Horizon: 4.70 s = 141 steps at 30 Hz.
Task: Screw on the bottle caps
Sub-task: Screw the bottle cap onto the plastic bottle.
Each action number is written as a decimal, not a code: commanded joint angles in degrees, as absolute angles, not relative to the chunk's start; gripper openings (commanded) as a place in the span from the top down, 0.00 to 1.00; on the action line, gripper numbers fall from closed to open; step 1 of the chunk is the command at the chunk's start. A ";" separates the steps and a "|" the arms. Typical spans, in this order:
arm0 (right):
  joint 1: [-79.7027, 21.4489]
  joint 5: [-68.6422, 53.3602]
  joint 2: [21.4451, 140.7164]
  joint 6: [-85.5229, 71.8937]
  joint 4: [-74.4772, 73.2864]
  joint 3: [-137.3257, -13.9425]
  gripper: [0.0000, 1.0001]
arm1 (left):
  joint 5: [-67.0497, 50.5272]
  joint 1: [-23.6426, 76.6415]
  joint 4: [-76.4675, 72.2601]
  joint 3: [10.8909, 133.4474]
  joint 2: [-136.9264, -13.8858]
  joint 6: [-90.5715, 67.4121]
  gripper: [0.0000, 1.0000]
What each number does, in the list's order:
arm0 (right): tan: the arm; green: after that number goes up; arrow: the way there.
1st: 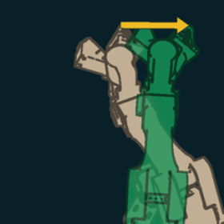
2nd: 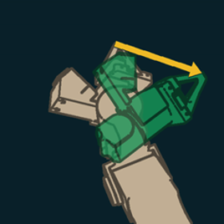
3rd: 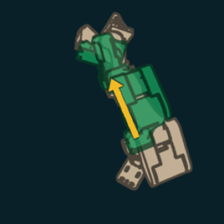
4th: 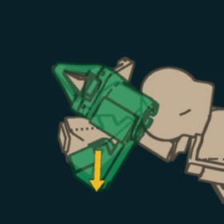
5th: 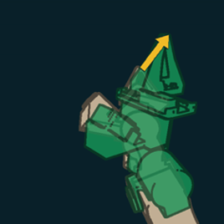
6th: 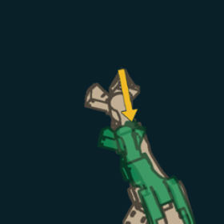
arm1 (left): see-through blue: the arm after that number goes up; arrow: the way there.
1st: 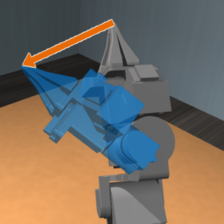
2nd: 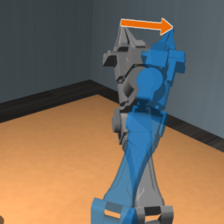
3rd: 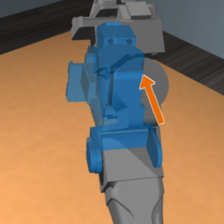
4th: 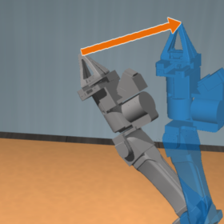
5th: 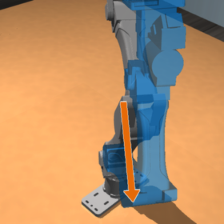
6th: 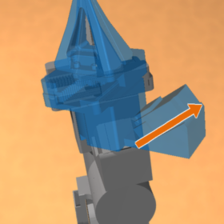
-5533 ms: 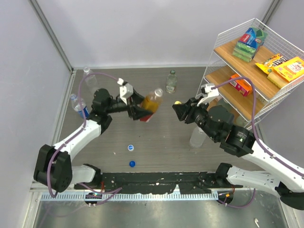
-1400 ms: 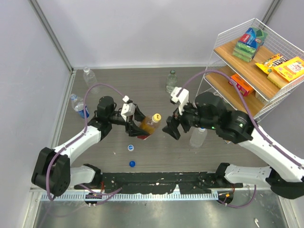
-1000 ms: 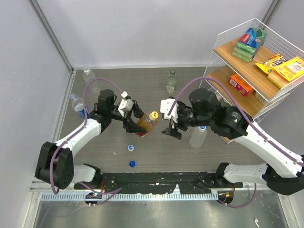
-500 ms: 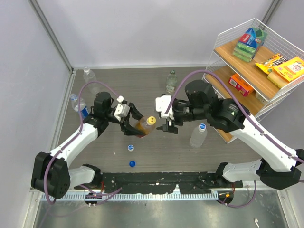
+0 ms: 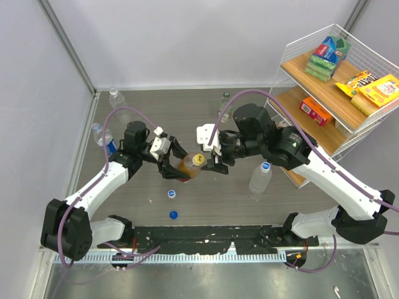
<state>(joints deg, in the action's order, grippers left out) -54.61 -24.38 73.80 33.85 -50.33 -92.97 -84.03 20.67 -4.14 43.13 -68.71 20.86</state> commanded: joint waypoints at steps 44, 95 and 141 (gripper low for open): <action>-54.76 -13.55 73.39 0.63 -34.56 -79.47 0.79 | -51.26 26.79 -2.28 47.11 -55.82 15.47 0.73; -54.67 -2.34 56.34 21.42 -36.47 -69.53 0.18 | -69.29 23.57 2.54 43.05 -63.89 29.52 0.83; -55.28 -27.51 75.85 17.49 -33.23 -86.57 0.52 | -78.05 22.50 77.34 72.69 -87.10 87.80 0.79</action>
<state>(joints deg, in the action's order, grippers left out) -54.94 -27.14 75.92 19.00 -35.53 -84.01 -75.11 22.59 75.99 70.57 -87.29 86.21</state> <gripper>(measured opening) 0.524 0.612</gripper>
